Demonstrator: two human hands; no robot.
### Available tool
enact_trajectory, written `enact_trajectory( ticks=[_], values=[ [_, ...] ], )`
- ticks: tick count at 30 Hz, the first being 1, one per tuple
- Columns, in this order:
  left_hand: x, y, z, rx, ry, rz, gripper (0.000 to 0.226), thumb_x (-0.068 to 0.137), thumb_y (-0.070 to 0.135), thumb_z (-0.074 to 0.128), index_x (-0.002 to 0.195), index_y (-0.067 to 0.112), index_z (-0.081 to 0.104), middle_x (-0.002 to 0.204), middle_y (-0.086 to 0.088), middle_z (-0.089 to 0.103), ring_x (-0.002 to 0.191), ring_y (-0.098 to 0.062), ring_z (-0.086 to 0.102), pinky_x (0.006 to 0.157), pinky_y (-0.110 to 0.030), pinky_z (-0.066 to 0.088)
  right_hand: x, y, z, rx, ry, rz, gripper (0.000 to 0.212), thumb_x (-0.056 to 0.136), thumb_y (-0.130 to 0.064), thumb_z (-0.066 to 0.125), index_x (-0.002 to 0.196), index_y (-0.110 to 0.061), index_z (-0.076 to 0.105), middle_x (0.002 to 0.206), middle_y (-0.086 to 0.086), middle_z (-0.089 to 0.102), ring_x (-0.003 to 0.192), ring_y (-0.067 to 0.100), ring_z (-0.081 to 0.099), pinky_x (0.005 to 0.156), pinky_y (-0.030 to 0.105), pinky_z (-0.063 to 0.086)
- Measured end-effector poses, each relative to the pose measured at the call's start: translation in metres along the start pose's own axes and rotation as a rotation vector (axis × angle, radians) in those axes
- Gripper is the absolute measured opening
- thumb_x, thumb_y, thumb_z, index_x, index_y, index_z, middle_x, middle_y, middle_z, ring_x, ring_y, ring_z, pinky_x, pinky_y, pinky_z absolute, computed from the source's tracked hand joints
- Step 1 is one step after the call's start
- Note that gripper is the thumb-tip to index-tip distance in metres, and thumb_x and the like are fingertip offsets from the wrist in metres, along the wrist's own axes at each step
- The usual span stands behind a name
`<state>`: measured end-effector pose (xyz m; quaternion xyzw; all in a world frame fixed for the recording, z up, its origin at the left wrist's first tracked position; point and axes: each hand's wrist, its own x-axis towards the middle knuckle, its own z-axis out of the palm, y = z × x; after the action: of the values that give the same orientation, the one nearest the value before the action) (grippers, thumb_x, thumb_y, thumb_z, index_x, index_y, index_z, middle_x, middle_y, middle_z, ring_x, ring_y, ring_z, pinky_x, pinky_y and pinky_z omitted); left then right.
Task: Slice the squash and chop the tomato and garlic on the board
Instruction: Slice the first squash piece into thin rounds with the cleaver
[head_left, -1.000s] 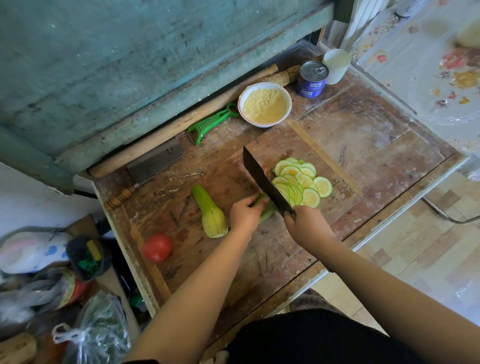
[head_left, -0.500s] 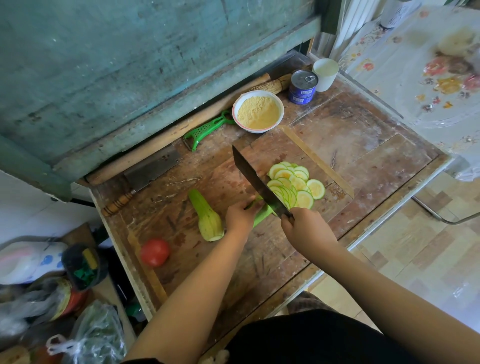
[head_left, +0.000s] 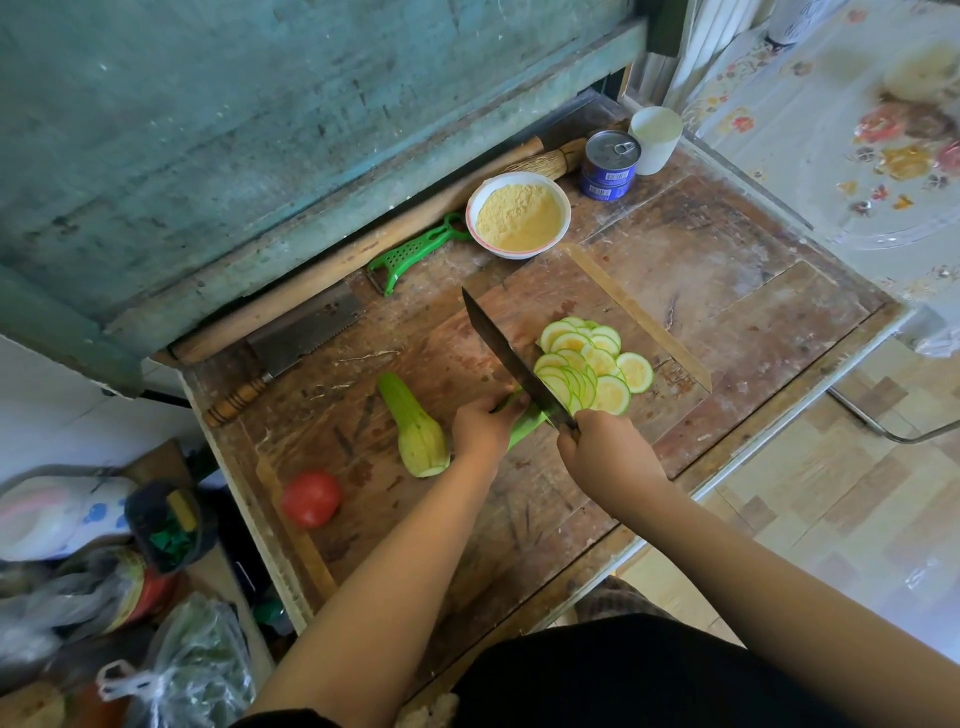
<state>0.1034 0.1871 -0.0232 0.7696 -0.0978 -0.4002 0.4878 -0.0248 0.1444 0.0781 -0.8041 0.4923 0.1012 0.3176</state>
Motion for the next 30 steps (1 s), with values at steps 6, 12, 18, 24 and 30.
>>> enact_trajectory(
  ticks=[6,12,18,24,30],
  values=[
    [0.000,-0.003,0.001,-0.021,-0.012,0.001,0.026,0.081,0.022,0.073,0.105,0.010,0.072,0.096,0.001,0.071,0.101,-0.020,0.064,0.094,-0.042,0.049,0.010,0.000,0.005,0.003,-0.029,0.027,0.034,0.099,-0.028,0.038,0.073,-0.008,0.048,0.063,0.004,0.046,0.058,0.024,0.046,0.049,0.027,0.034],
    [0.001,-0.001,0.000,0.023,-0.011,-0.023,0.041,0.083,0.026,0.071,0.119,0.010,0.065,0.117,-0.005,0.067,0.110,-0.018,0.061,0.093,-0.029,0.047,0.021,-0.005,0.013,0.009,-0.078,0.071,0.037,0.098,-0.027,0.039,0.064,-0.014,0.038,0.066,0.003,0.044,0.062,0.024,0.045,0.052,0.028,0.034],
    [0.001,0.002,-0.001,0.083,-0.036,-0.035,0.040,0.085,0.030,0.069,0.120,0.014,0.064,0.118,-0.002,0.066,0.109,-0.018,0.060,0.094,-0.033,0.048,0.022,0.000,0.013,0.086,-0.068,0.082,0.032,0.097,-0.028,0.041,0.069,-0.012,0.044,0.066,0.004,0.049,0.059,0.023,0.047,0.047,0.027,0.030],
    [-0.001,0.001,-0.003,0.054,-0.022,-0.022,0.024,0.084,0.023,0.070,0.106,0.013,0.069,0.110,-0.003,0.068,0.105,-0.019,0.061,0.093,-0.035,0.048,0.002,0.001,-0.001,0.095,-0.006,0.016,0.033,0.098,-0.026,0.042,0.068,-0.012,0.044,0.060,0.003,0.047,0.053,0.019,0.042,0.046,0.026,0.027],
    [0.000,0.001,-0.004,0.074,-0.021,-0.028,0.026,0.084,0.024,0.070,0.107,0.011,0.070,0.109,-0.003,0.069,0.103,-0.017,0.061,0.091,-0.033,0.048,-0.004,0.000,-0.007,0.094,0.001,-0.012,0.031,0.098,-0.027,0.042,0.074,-0.009,0.051,0.060,0.004,0.049,0.055,0.022,0.046,0.048,0.027,0.033]
  ],
)
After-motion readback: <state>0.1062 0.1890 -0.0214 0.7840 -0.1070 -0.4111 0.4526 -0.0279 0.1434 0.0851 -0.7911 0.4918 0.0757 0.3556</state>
